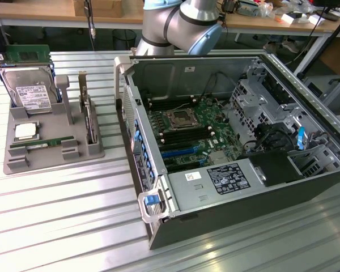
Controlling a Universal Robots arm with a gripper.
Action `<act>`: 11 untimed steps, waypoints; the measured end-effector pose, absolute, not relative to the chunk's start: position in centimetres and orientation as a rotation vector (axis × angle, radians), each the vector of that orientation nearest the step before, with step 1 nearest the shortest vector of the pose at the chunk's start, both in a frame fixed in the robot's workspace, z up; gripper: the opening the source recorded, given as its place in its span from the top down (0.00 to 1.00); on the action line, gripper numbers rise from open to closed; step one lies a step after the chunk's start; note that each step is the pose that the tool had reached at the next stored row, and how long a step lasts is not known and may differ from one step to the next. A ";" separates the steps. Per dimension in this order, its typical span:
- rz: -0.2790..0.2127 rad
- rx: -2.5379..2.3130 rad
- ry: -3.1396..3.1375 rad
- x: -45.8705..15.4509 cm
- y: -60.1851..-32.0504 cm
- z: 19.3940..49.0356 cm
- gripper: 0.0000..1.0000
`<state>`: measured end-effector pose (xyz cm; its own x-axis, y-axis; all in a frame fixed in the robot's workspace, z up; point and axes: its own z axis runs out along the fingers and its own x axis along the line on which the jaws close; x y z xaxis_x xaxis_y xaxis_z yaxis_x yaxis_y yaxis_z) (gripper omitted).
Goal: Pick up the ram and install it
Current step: 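Pick up the ram and move it above insertion slot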
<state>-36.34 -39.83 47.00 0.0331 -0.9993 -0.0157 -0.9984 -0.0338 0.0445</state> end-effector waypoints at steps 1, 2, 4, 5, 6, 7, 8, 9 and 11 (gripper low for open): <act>-0.066 2.243 -2.169 -36.3 -39.8 47.0 0.88; -0.066 2.243 -2.169 -36.3 -39.8 47.0 0.88; -0.067 2.242 -2.168 -36.2 -39.8 46.9 0.88; -0.067 2.242 -2.168 -36.1 -39.8 46.9 0.88; -0.068 2.243 -2.167 -36.0 -39.8 46.9 0.88; -0.068 2.243 -2.167 -35.9 -39.8 46.9 0.88; -0.068 2.243 -2.167 -35.9 -39.8 46.9 0.88; -0.068 2.243 -2.167 -35.8 -39.8 46.9 0.88; -0.068 2.243 -2.166 -35.7 -39.8 46.9 0.88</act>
